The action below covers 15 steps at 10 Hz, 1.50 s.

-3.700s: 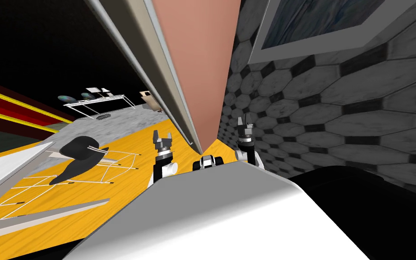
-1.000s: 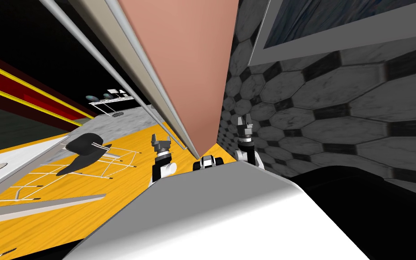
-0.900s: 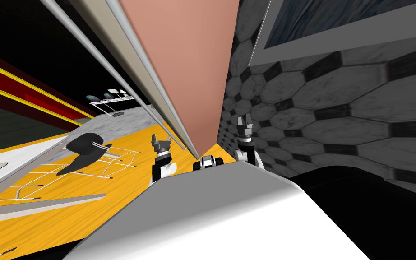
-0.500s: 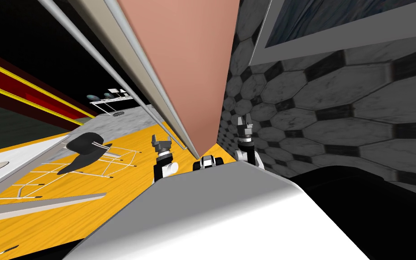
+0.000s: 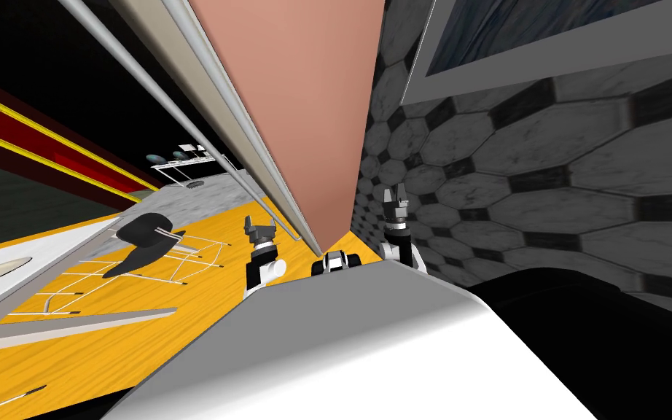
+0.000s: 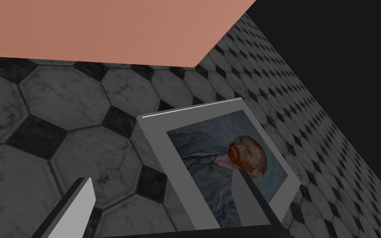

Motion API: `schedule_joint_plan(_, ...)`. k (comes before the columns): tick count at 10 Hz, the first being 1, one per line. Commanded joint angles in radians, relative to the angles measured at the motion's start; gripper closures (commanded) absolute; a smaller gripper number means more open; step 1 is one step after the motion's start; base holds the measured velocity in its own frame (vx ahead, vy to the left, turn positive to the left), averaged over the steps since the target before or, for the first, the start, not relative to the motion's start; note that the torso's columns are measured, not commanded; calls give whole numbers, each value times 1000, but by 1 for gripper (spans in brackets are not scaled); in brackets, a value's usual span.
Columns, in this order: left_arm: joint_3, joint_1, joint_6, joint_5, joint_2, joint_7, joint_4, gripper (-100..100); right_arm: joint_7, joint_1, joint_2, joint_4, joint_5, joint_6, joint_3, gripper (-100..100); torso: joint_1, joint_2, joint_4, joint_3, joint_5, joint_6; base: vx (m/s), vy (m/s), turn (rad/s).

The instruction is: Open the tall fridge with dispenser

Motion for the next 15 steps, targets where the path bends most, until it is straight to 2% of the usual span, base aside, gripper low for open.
schedule_joint_plan(1, -19, 12, -45, -8, 4, 5, -3, 100, 0, 0, 0, 0, 0, 0, 0, 0, -1, 4, 0, 3, 1, -3, 54, 11, -63)
schedule_joint_plan(2, -28, 25, -61, -12, 5, 7, -1, 100, 0, 0, 0, 0, 0, 0, 0, 0, -2, 11, 0, 7, 1, -5, 34, 0, 8)
schedule_joint_plan(3, -21, 18, -50, -8, 7, 8, -4, 100, 0, 0, 0, 0, 0, 0, 0, 0, -3, 16, 1, 11, 2, -5, 6, -5, 15)
schedule_joint_plan(4, -18, 25, -21, -2, 43, 14, -24, -100, 0, 0, 0, 0, 0, 0, 0, 0, -2, 17, 1, 11, 2, -4, 1, -5, 18)
schedule_joint_plan(12, 3, 47, 150, 27, 86, 41, -134, -100, 0, 0, 0, 0, 0, 0, 0, 0, -2, 2, -6, 2, 4, 0, 5, 2, 23)
schedule_joint_plan(13, 3, 47, 152, 27, 86, 41, -134, -100, 0, 0, 0, 0, 0, 0, 0, 0, -2, 2, -5, 3, 4, 1, 8, -1, 10)
schedule_joint_plan(15, 10, 54, 206, 36, 98, 49, -167, -100, 0, 0, 0, 0, 0, 0, 0, 0, -3, 2, -5, 3, 4, 1, 4, -1, 9)
